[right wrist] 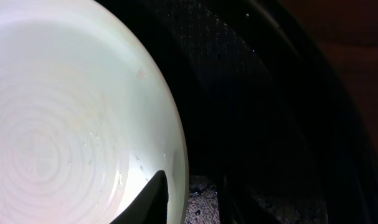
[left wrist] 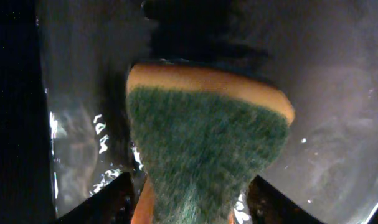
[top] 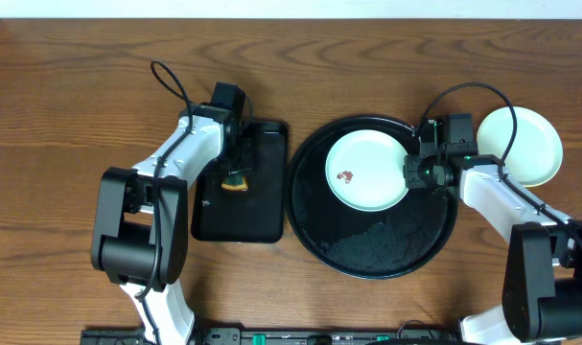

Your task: Clean dirty plates on tray and stack at the side

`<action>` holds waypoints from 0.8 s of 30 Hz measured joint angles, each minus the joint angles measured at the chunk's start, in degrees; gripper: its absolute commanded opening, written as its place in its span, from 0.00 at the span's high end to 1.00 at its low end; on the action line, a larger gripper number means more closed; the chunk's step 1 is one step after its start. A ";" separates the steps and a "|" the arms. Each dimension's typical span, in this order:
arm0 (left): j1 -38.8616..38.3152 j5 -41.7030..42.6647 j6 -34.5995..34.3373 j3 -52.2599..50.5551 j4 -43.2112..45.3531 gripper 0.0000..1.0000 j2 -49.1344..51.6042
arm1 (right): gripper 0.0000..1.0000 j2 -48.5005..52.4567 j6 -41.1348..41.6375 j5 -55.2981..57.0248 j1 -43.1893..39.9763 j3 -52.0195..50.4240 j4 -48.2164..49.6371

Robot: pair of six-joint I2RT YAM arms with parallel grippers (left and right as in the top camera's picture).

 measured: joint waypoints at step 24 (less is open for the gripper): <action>0.02 -0.02 -0.31 -0.02 7.08 0.28 0.00 | 0.69 0.00 0.02 0.00 0.00 0.00 0.02</action>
